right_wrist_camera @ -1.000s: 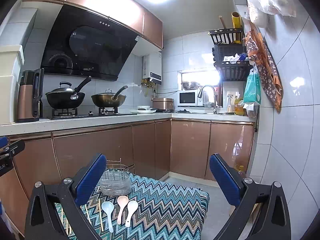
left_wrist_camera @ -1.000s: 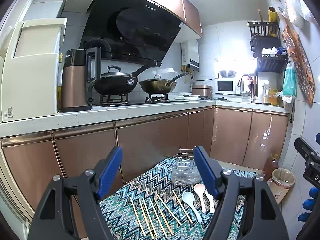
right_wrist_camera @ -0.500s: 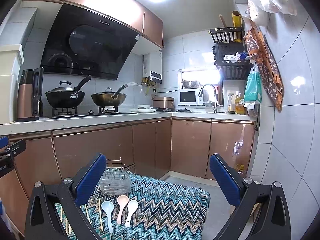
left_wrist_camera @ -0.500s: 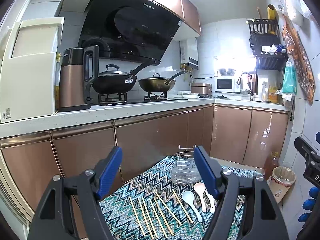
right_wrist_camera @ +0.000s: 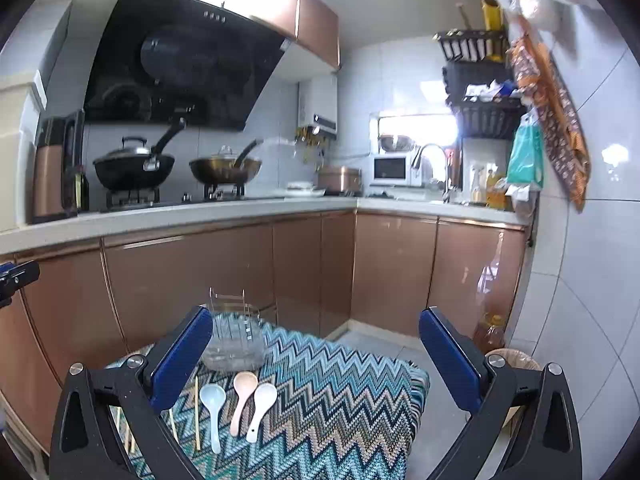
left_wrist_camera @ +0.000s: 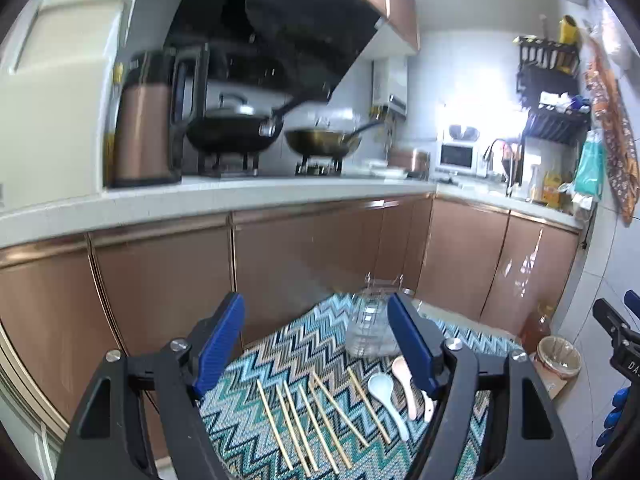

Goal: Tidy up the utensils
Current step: 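Lower left tool over a bamboo chopstick while right tool lowers over a white spoon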

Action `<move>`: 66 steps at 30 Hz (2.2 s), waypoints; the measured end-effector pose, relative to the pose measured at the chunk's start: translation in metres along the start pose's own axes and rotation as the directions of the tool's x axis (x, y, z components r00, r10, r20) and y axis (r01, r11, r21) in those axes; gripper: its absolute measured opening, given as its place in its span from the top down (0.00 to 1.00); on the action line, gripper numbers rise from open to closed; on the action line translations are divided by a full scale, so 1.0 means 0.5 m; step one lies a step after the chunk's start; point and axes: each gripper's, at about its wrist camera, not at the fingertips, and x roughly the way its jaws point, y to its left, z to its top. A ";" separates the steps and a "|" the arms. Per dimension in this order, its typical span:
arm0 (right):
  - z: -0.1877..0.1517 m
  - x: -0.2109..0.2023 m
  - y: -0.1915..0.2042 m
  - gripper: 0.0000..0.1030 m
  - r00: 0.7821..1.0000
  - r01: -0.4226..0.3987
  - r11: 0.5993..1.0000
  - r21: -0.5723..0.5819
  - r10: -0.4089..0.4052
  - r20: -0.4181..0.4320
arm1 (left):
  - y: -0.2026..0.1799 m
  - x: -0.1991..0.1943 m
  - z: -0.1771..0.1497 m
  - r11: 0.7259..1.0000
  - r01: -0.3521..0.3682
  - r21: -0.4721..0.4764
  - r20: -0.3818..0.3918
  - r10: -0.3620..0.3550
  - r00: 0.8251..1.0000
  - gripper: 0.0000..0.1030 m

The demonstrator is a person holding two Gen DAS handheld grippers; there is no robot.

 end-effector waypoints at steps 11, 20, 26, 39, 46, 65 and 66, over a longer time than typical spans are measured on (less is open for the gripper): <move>-0.071 0.169 -0.024 0.00 0.965 -0.150 0.988 0.025 0.152 -0.214 | 0.090 0.210 -0.071 0.989 0.063 -0.137 -0.319 -0.104 0.942 0.31; -0.159 0.334 -0.023 0.19 0.855 -0.298 0.951 0.083 0.305 -0.419 | 0.143 0.410 -0.177 0.961 0.011 -0.278 -0.600 -0.182 0.779 0.50; -0.206 0.425 -0.028 0.40 0.782 -0.354 0.926 0.128 0.368 -0.503 | 0.176 0.513 -0.230 0.954 -0.066 -0.294 -0.719 -0.175 0.672 0.76; -0.268 0.553 -0.030 0.50 0.665 -0.435 0.878 0.198 0.462 -0.587 | 0.191 0.640 -0.284 0.961 -0.173 -0.216 -0.815 -0.080 0.574 0.89; -0.286 0.593 -0.027 0.51 0.621 -0.460 0.861 0.216 0.486 -0.615 | 0.192 0.665 -0.304 0.959 -0.204 -0.198 -0.839 -0.059 0.540 0.90; -0.312 0.750 0.035 0.77 0.395 -0.590 0.745 0.312 0.603 -0.693 | 0.182 0.678 -0.312 0.959 -0.225 -0.172 -0.841 -0.024 0.540 0.94; -0.315 0.754 0.039 0.83 0.387 -0.597 0.741 0.308 0.602 -0.698 | 0.183 0.676 -0.313 0.958 -0.227 -0.173 -0.839 -0.022 0.544 0.95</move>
